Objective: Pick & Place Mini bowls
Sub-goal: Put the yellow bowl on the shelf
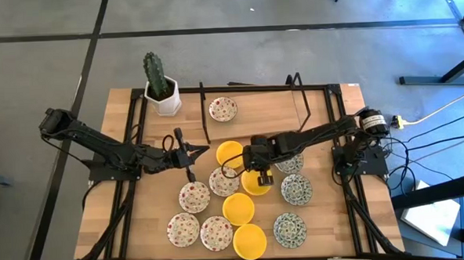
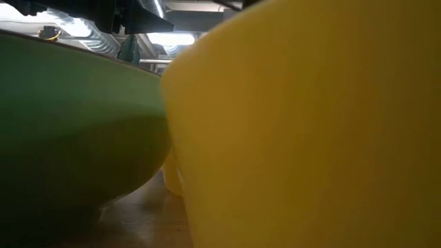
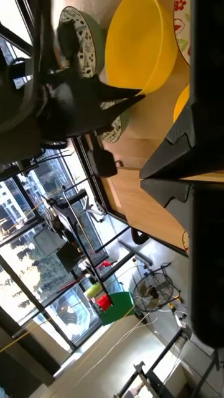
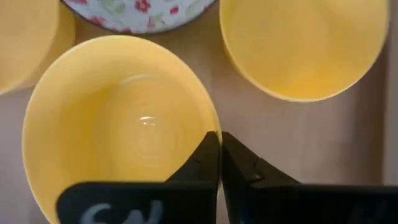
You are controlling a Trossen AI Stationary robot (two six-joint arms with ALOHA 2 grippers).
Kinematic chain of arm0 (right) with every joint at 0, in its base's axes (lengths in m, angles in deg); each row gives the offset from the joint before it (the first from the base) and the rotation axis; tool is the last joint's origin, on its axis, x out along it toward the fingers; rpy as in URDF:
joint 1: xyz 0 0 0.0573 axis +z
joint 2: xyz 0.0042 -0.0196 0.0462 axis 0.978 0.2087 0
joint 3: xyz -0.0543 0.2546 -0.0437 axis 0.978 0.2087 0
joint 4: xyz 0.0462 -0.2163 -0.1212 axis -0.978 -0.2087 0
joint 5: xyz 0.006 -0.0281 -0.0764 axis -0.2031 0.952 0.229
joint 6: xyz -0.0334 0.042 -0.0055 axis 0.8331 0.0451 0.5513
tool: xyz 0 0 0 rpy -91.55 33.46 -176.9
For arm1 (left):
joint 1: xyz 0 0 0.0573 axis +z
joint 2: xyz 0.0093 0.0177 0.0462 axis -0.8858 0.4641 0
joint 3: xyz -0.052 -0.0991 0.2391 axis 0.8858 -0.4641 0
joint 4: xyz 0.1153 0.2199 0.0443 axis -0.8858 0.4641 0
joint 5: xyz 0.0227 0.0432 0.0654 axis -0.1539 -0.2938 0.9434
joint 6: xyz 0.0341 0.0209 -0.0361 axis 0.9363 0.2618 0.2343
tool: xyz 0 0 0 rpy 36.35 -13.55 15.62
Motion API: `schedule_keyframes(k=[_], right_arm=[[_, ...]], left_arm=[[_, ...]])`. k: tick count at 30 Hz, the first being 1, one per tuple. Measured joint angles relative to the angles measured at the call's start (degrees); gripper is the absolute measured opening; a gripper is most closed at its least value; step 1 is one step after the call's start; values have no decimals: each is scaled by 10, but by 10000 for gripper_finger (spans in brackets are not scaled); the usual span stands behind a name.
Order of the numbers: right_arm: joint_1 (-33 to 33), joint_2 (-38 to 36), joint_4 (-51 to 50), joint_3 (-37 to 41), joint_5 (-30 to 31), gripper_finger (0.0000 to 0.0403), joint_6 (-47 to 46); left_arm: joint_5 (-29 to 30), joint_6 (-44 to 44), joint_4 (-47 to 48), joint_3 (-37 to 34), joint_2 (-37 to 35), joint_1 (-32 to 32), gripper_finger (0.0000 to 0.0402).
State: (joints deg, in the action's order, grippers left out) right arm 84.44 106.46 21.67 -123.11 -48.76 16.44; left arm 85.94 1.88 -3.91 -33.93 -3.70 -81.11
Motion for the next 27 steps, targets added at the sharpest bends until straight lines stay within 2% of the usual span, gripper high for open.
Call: schedule_keyframes(k=[3,7,9,13,20,27], right_arm=[[-4,-5,-26,-25,2,5,10],[-15,-13,-57,-53,44,5,25],[-30,-13,-77,-65,45,5,38],[-79,-13,-91,-74,-4,5,65],[-174,-17,-85,-74,-20,5,80],[-249,-48,-57,-74,-110,5,100]], left_arm=[[0,0,1,0,0,0,2],[0,0,2,0,0,0,5],[0,0,2,0,0,0,7],[0,0,2,0,0,0,7],[0,0,2,0,0,0,4],[0,1,2,0,0,0,7]])
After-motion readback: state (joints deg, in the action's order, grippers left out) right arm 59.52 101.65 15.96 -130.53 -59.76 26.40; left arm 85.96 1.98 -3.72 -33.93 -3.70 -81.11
